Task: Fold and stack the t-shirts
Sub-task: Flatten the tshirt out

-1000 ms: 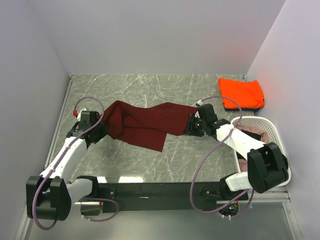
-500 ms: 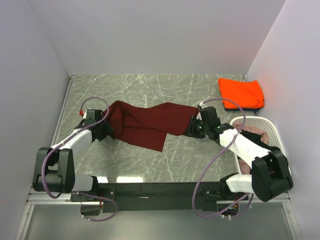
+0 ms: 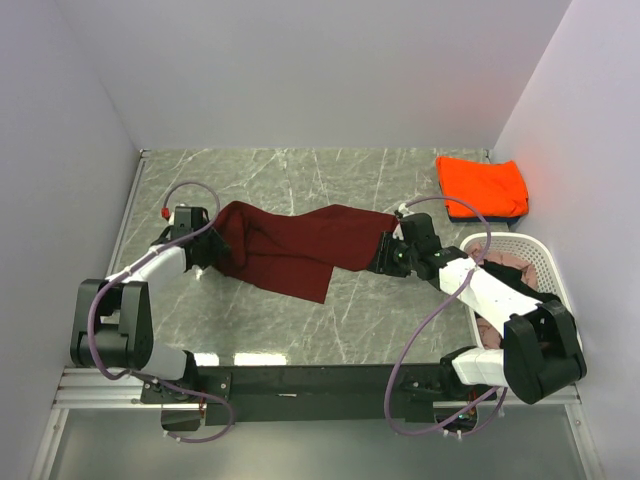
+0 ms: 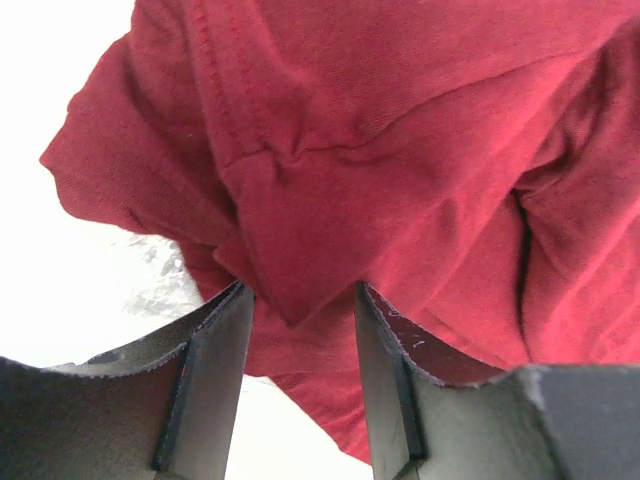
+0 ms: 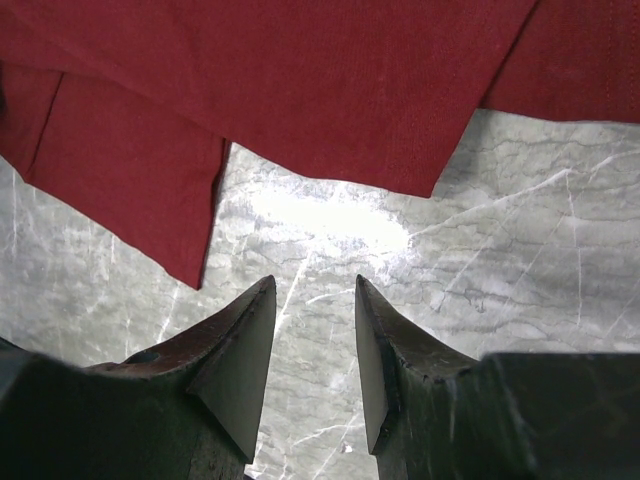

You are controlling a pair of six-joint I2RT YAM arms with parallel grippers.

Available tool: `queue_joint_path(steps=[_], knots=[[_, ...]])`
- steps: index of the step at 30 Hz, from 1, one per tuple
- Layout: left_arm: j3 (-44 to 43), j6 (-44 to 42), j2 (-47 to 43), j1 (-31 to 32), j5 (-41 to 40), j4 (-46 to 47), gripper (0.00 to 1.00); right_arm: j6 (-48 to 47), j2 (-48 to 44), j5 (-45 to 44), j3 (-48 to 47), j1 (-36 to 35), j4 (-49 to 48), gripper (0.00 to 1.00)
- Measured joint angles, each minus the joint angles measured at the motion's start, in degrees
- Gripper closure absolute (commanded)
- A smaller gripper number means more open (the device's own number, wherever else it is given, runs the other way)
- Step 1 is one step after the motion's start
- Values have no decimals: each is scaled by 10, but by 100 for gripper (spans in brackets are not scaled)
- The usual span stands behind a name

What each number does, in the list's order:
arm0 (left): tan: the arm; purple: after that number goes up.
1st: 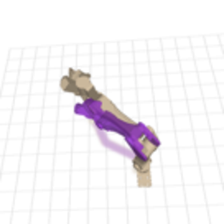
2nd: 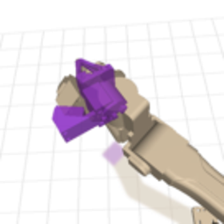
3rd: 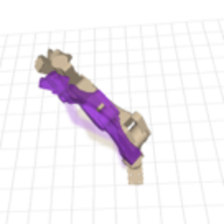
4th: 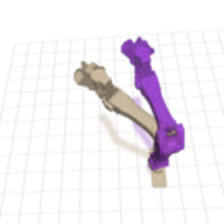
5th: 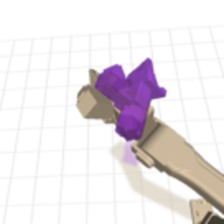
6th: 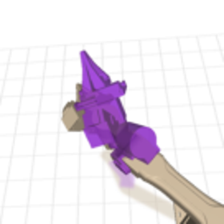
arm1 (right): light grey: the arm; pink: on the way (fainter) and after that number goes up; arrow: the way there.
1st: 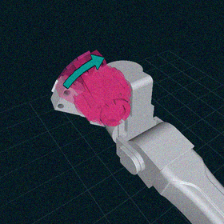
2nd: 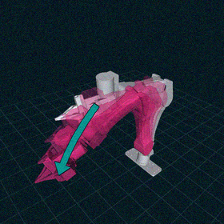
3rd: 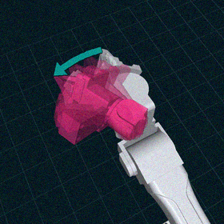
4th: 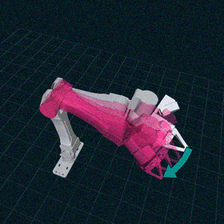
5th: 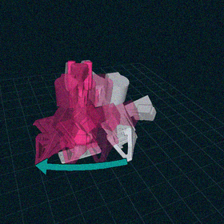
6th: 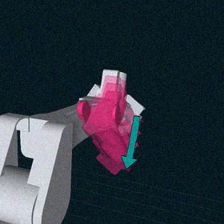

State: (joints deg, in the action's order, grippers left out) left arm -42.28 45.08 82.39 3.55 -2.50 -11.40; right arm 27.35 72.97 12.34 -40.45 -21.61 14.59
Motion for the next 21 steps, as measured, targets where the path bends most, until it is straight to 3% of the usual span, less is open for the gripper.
queue_joint_path(steps=[21], knots=[[35, 13, 8, 0, 12, 26, 50, 0, 0, 9, 11, 0, -7, 56]])
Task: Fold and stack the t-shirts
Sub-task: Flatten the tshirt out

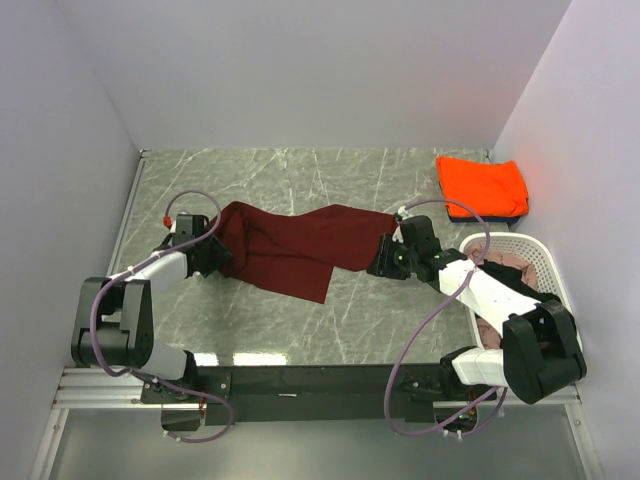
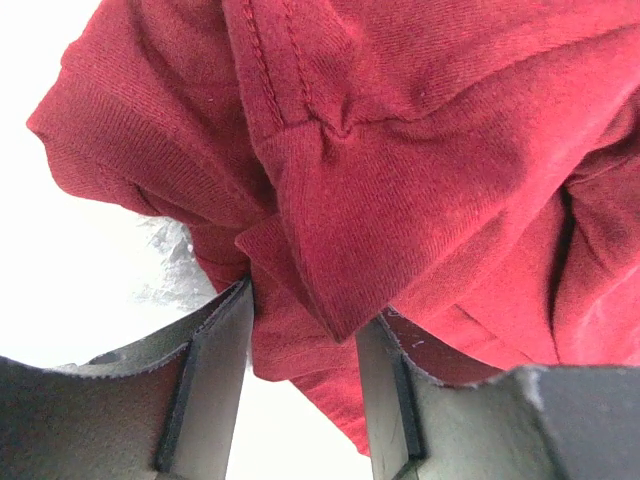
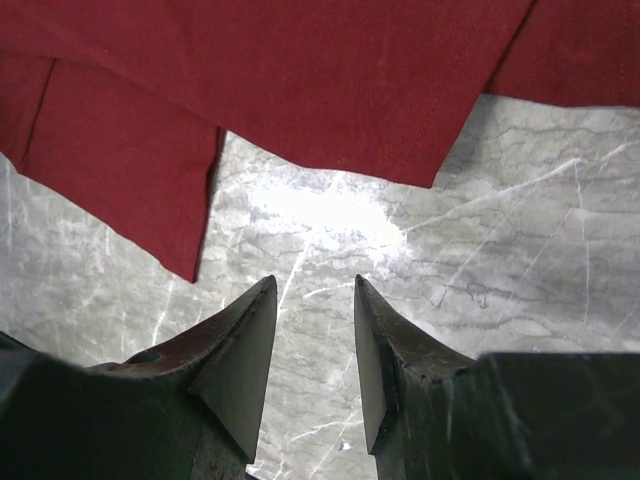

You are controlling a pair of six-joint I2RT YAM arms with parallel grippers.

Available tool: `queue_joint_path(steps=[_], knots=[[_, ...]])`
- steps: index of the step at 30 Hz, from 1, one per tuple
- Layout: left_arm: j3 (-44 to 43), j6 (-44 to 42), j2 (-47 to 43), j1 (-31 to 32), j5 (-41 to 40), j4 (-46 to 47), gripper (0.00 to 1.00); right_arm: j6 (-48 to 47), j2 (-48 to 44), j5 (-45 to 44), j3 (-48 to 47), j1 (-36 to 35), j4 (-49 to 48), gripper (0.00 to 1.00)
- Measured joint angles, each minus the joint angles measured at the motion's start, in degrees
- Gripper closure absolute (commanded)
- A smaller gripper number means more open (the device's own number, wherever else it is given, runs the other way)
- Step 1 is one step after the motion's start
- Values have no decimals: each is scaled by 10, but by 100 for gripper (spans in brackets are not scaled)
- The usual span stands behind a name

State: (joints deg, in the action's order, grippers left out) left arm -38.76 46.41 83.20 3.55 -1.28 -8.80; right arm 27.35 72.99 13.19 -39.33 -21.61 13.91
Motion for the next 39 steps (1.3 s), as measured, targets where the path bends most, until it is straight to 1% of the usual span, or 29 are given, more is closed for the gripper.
queue_joint_path(steps=[5, 6, 9, 11, 12, 14, 16, 21, 39], knots=[[5, 0, -6, 0, 0, 8, 52, -1, 0, 0, 11, 0, -4, 56], [5, 0, -8, -1, 0, 8, 55, -1, 0, 0, 13, 0, -5, 56], [5, 4, -17, -1, 5, 8, 59, 0, 0, 0, 23, 0, -9, 56], [5, 9, -26, -1, 13, 7, 65, 0, -2, 0, 30, 0, -9, 56], [5, 12, -30, -1, 15, 7, 66, 0, -3, 0, 31, 0, -9, 56], [5, 14, -41, -1, 21, 5, 66, 0, -8, 0, 33, 0, -7, 56], [5, 16, -52, -1, 27, 3, 63, 0, -15, -1, 33, 0, -7, 56], [5, 24, -65, 0, 37, 4, 62, 0, -24, -2, 33, 0, -8, 56], [52, 40, -34, 0, 45, 41, 61, 0, -24, 0, 34, 0, -8, 57]])
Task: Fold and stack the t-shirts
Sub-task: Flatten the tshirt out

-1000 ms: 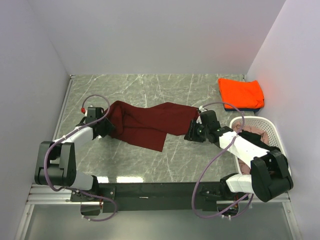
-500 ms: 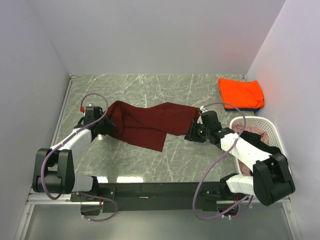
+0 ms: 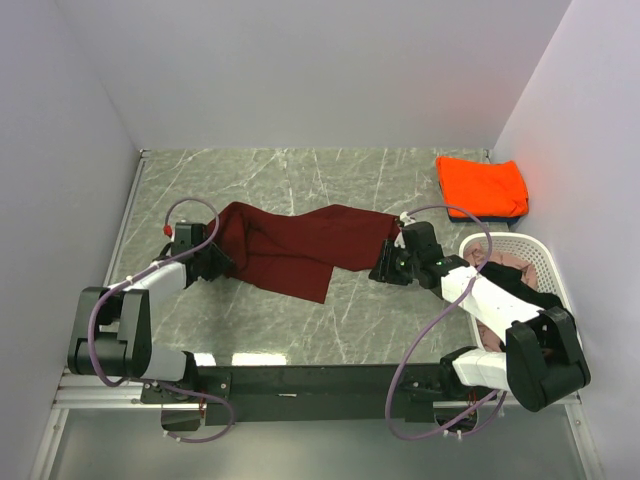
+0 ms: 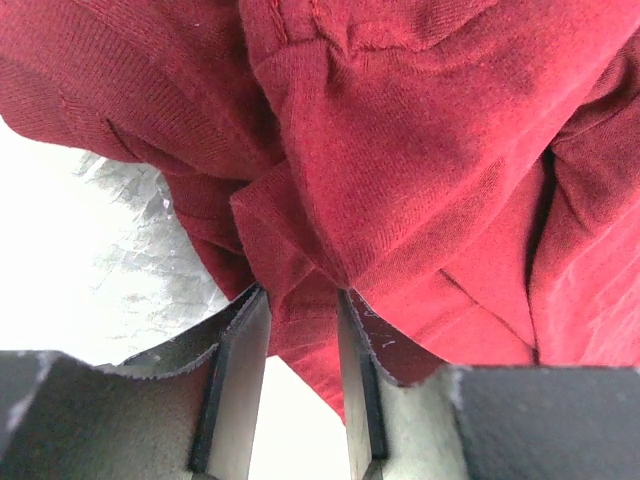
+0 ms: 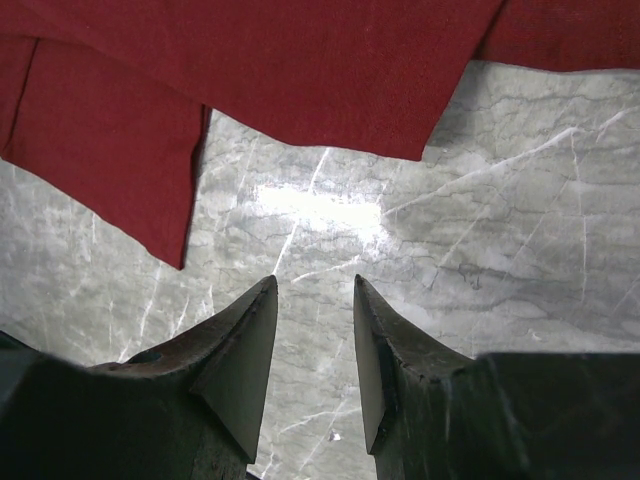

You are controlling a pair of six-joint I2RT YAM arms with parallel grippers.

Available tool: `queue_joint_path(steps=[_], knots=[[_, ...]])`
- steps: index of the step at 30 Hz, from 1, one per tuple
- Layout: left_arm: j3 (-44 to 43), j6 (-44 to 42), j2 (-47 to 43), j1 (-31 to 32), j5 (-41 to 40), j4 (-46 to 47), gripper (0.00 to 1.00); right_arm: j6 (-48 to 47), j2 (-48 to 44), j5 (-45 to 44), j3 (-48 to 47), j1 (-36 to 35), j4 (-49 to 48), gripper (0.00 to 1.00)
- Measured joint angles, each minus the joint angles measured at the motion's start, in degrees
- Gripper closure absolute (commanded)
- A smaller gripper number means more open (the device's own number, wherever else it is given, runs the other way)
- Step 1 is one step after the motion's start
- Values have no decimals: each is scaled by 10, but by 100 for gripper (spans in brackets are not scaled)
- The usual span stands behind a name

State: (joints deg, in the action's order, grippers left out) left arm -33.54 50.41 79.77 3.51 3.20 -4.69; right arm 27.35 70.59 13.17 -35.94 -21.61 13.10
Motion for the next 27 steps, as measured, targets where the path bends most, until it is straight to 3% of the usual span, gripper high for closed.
queue_joint_path(steps=[3, 6, 9, 16, 27], knots=[[2, 1, 0, 0, 0, 5, 64, 0, 0, 0, 0, 0, 0, 57], [2, 1, 0, 0, -3, 3, 77, 0, 0, 0, 0, 0, 0, 57], [2, 0, 0, 0, -7, -4, 99, 0, 0, 0, 0, 0, 0, 57], [-14, -11, -29, 0, -16, -47, 99, 0, 0, -1, 0, 0, 0, 57], [-39, 17, -243, 0, -91, -248, 99, 6, 0, -26, -1, 0, 7, 57]])
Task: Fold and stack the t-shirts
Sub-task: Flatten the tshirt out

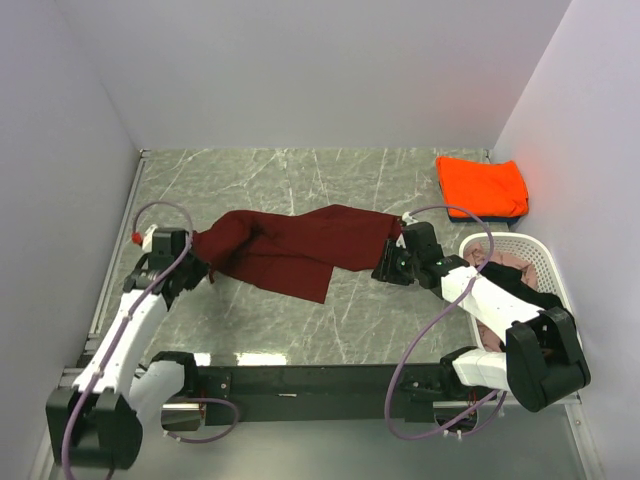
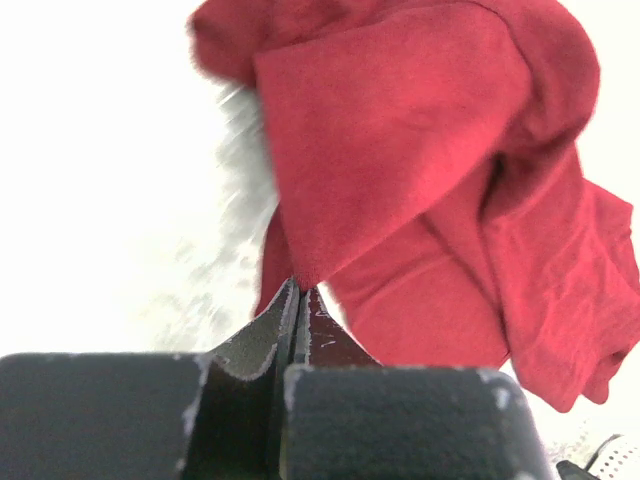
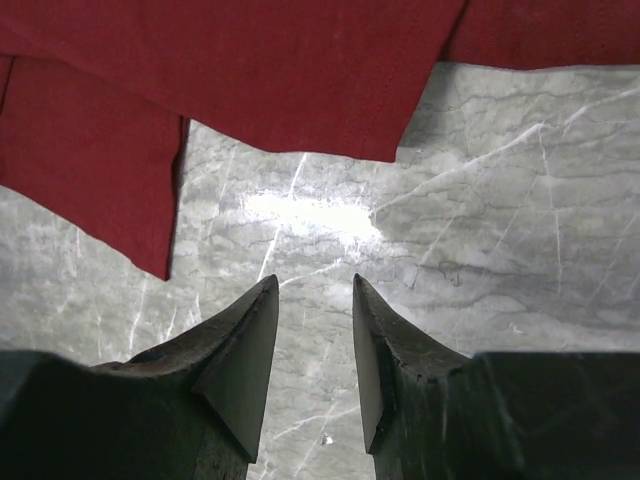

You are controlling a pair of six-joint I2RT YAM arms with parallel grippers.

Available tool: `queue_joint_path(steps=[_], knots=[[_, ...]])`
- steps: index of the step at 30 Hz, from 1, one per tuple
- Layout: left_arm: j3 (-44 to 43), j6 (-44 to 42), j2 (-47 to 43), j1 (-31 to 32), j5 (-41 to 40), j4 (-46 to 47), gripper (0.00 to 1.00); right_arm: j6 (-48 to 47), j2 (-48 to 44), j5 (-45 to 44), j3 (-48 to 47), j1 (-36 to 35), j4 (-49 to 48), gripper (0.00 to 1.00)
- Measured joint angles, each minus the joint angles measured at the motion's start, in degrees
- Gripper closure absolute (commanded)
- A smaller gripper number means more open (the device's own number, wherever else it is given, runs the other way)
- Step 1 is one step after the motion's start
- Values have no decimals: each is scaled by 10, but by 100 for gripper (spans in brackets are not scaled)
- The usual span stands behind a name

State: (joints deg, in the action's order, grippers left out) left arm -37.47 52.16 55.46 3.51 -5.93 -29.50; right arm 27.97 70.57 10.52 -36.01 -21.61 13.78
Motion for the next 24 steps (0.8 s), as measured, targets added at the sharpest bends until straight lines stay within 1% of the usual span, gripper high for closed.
queue_joint_path(steps=[5, 12, 16, 18, 20, 24], knots=[[24, 50, -73, 1, -11, -81, 99, 7, -1, -2, 0, 0, 0, 57], [28, 87, -86, 1, -10, -150, 99, 7, 0, -9, -14, 0, 14, 57], [14, 90, -132, 1, -11, -200, 99, 10, 9, -24, -30, 6, 18, 55], [-9, 90, -152, 1, -15, -219, 99, 16, 22, -28, -38, 14, 16, 52], [-32, 87, -159, 1, -19, -227, 99, 23, 36, -30, -40, 22, 12, 45], [-57, 79, -150, 1, -21, -228, 99, 34, 73, -14, -40, 33, -11, 39]])
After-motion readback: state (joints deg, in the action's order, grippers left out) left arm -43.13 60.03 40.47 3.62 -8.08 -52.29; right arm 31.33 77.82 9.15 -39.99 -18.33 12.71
